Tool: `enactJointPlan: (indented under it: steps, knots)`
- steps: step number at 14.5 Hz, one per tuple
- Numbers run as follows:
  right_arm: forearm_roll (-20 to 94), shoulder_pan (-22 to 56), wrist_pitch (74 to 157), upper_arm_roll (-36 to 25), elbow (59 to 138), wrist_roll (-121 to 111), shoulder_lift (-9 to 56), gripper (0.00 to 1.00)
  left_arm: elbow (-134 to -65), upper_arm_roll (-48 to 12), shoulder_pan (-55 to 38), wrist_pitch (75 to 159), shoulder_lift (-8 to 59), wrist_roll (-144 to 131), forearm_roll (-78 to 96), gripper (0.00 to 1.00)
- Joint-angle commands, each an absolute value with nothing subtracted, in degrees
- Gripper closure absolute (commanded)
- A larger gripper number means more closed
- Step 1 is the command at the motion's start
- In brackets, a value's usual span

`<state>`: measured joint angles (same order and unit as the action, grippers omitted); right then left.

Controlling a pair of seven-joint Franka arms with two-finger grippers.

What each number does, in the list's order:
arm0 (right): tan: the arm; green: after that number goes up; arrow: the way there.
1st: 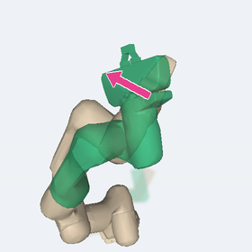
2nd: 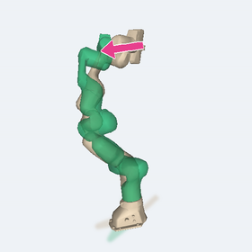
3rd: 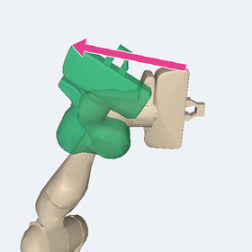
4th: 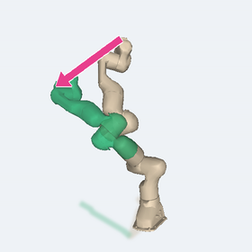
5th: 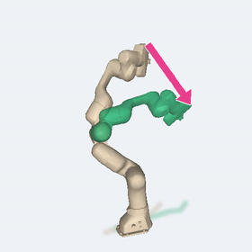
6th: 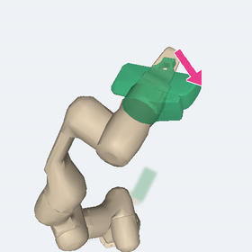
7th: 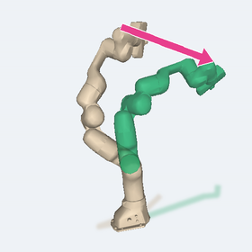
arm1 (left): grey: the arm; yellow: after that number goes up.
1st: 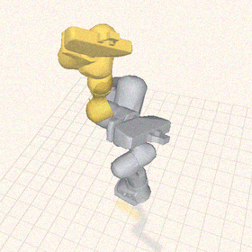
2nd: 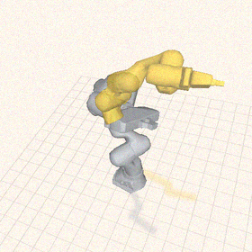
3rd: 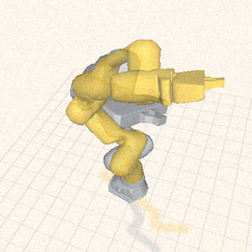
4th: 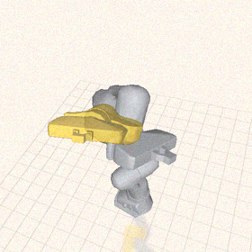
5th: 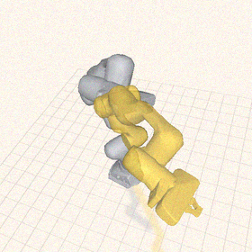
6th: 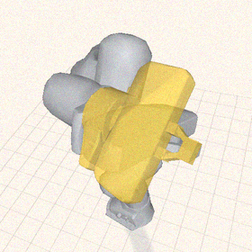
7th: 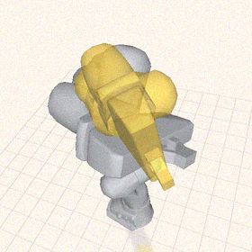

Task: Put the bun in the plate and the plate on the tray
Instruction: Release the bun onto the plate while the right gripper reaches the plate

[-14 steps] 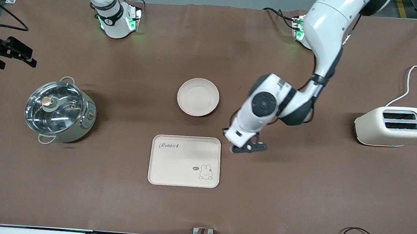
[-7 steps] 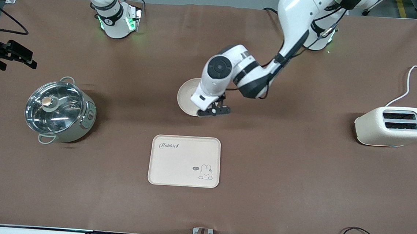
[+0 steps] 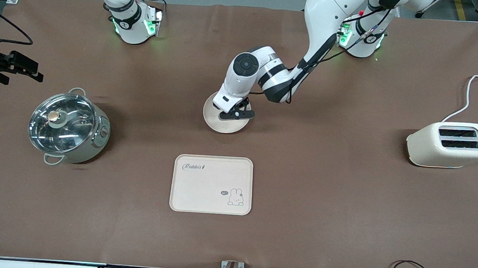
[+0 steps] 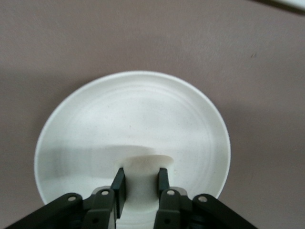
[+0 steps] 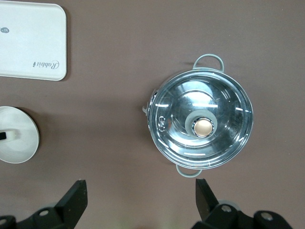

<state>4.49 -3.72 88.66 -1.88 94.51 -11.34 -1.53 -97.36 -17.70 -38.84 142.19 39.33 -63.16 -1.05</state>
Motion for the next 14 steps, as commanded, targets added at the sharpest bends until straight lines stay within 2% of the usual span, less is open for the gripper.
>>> enactJointPlan:
  steps: [1,5,6,8,11,14]
  knots:
    - [7.81,-5.09,89.30,-1.41,95.54,-10.03,-2.46,0.00,-97.82,-17.40,-39.29,143.70,39.73,-64.07,-1.32,0.65]
    - [9.66,-4.57,95.51,-1.23,99.82,-6.95,-2.11,0.00,-97.73,-17.14,-39.64,145.37,41.65,-64.07,-2.28,0.56]
    - [9.67,-4.40,97.71,-1.14,101.84,-6.94,-2.11,0.00,-97.73,-17.05,-39.55,145.37,41.66,-64.07,-2.37,0.45]
    - [9.67,-2.74,102.46,-1.05,105.80,-6.94,-2.11,0.00,-97.65,-16.96,-39.20,145.20,41.05,-64.16,-2.46,0.00]
    - [9.84,2.70,108.69,-1.05,110.81,-0.47,-2.11,0.00,-97.04,-16.79,-37.63,139.17,36.49,-64.07,-2.64,0.00]
    - [10.02,8.94,121.16,-1.05,119.24,7.09,-2.20,0.00,-96.50,-16.52,-33.33,133.69,29.99,-63.55,-2.64,0.00]
